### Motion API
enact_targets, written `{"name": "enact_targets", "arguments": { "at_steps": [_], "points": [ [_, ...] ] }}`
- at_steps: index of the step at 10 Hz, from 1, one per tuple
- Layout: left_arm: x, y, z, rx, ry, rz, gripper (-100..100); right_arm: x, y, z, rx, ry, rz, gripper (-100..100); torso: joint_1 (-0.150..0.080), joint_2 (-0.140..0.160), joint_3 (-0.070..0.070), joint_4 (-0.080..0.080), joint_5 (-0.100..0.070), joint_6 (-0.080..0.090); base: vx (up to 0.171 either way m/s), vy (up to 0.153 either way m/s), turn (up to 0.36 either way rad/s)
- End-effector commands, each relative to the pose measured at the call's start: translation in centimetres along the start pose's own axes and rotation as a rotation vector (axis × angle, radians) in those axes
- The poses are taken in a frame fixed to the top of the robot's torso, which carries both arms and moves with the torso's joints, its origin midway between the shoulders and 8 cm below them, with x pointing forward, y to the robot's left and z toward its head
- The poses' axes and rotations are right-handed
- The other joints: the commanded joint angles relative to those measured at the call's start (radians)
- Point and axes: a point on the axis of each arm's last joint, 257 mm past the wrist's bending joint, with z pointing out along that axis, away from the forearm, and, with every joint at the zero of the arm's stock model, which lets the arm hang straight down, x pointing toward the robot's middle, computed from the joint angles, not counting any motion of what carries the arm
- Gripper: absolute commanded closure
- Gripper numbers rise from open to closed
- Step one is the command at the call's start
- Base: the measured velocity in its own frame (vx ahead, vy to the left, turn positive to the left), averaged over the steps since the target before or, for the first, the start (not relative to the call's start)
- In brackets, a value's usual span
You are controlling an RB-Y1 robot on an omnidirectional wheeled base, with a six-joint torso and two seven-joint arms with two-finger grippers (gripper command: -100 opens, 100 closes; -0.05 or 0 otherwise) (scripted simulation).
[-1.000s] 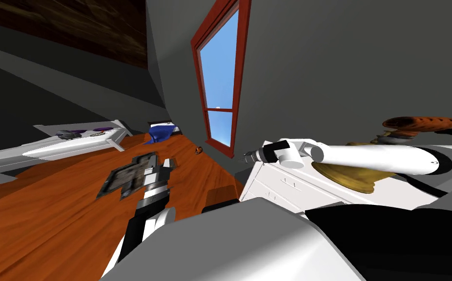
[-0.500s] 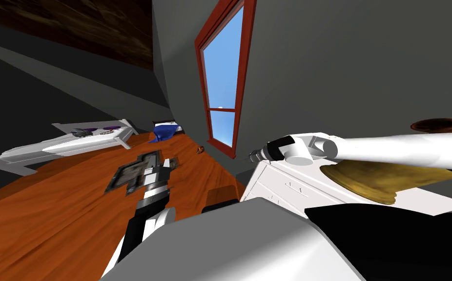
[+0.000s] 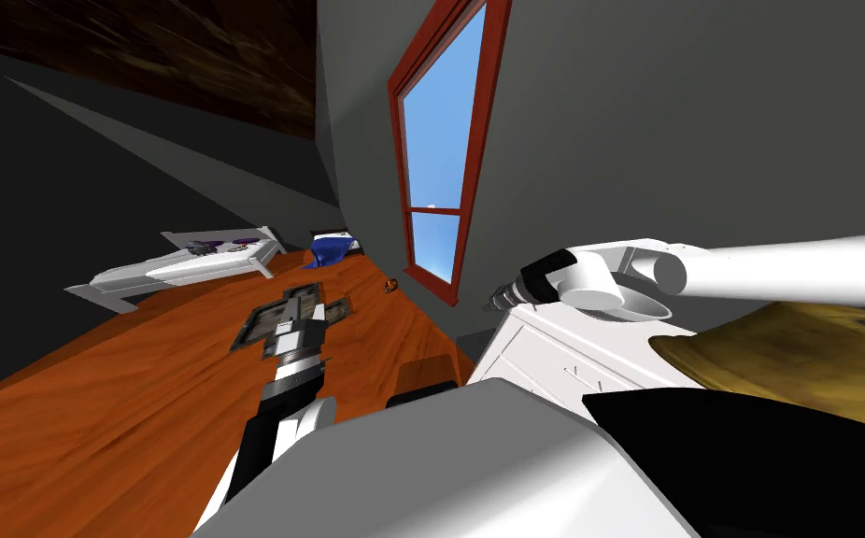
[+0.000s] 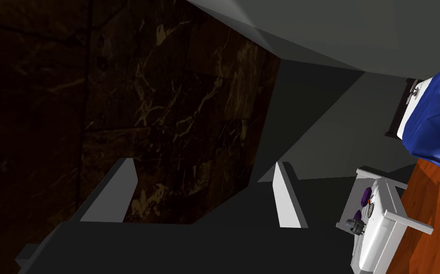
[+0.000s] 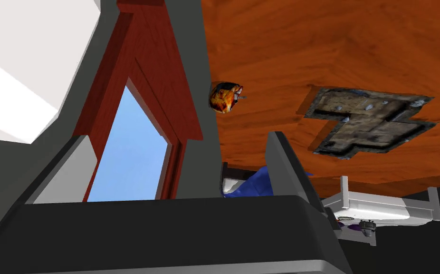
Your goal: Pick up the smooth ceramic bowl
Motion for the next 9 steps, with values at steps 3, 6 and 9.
{"name": "enact_targets", "arguments": {
  "at_steps": [3,6,9],
  "points": [
    [0.0,0.0,0.0,0.0,0.0,0.0,0,2.3,-3.3,-2.6,0.108,0.095,-0.017,-100,0.001,0.0,0.0,0.0,0.0,-0.001,0.027,-0.006,0.127],
    [0.0,0.0,0.0,0.0,0.0,0.0,0,4.1,-5.5,-5.1,0.182,0.166,-0.018,-100,0.0,0.001,0.0,0.0,0.0,-0.001,0.019,-0.006,0.092],
    [0.0,0.0,0.0,0.0,0.0,0.0,0,6.0,-7.5,-7.9,0.253,0.234,-0.007,-100,0.0,0.001,0.0,0.0,0.0,0.0,0.018,-0.013,0.104]
  ]
}}
